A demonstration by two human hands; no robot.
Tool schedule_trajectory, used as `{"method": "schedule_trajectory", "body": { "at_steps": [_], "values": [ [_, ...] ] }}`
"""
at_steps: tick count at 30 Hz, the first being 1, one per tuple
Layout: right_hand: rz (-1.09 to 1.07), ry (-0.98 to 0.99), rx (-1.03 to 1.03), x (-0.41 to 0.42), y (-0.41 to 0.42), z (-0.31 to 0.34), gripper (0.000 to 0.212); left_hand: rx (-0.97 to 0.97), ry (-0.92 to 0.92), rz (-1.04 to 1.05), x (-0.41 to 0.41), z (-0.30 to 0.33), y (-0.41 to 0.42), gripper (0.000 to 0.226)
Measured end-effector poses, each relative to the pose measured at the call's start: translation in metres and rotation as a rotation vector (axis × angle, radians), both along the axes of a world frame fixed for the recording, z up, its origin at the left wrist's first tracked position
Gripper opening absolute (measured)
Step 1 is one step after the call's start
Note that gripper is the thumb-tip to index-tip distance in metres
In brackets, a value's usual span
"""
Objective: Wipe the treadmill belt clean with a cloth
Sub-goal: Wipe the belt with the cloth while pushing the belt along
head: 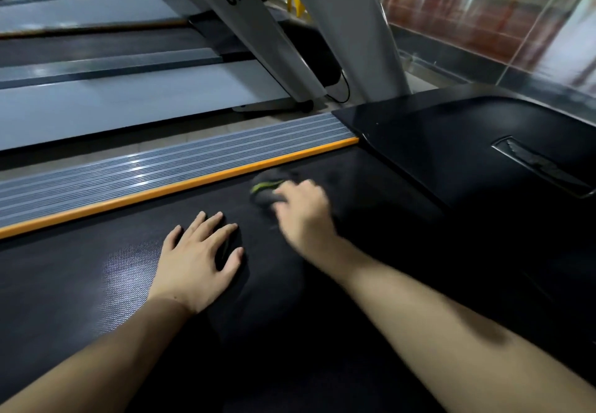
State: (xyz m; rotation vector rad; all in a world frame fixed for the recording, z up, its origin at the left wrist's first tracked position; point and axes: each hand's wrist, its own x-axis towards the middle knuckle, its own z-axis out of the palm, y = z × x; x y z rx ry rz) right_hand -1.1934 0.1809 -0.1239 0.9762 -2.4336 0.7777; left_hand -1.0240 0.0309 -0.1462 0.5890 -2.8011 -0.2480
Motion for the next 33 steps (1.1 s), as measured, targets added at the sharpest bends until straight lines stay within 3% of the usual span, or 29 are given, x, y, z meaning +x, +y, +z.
{"method": "schedule_trajectory", "body": {
  "at_steps": [2,4,6,9,13,16,19,22,25,27,29,31,33],
  "values": [
    [0.174,-0.013,0.014,0.017,-0.006,-0.009,0.014,-0.012,-0.005,-0.001,0.000,0.000,0.000,0.063],
    [0.204,0.039,0.056,-0.014,0.008,-0.008,0.018,-0.012,-0.006,-0.002,0.001,0.001,0.000,0.062],
    [0.060,0.062,0.200,-0.069,0.034,-0.003,0.030,-0.006,-0.009,-0.004,0.002,0.002,-0.001,0.063],
    [-0.261,0.002,0.268,-0.138,0.084,0.007,0.025,0.003,0.001,-0.004,0.002,0.002,0.000,0.063],
    [-0.442,-0.080,0.162,-0.111,0.076,0.006,0.023,0.010,-0.004,-0.002,0.000,0.002,0.000,0.063],
    [-0.241,0.021,-0.006,-0.038,0.030,-0.006,0.019,0.011,-0.004,0.002,0.000,0.002,0.000,0.064],
    [0.049,-0.058,-0.016,0.034,-0.007,-0.009,0.017,-0.005,-0.003,0.010,0.001,0.003,0.001,0.065],
    [0.179,0.026,0.010,0.019,0.004,-0.012,0.017,-0.008,-0.010,0.009,0.002,0.005,0.002,0.064],
    [-0.031,0.136,0.130,-0.056,0.046,-0.008,0.018,0.006,0.001,0.009,0.002,0.005,0.002,0.062],
    [-0.274,0.010,0.211,-0.103,0.079,0.001,0.021,0.014,0.009,0.009,0.002,0.004,0.002,0.062],
    [-0.433,-0.115,0.169,-0.118,0.095,0.006,0.023,0.019,0.011,0.007,0.001,0.003,0.002,0.061],
    [-0.451,-0.086,0.114,-0.097,0.079,0.002,0.022,0.020,0.014,0.007,0.001,0.002,0.001,0.060],
    [-0.307,0.004,0.036,-0.051,0.043,-0.006,0.021,0.022,0.016,0.002,0.001,0.002,0.001,0.060]
  ]
}}
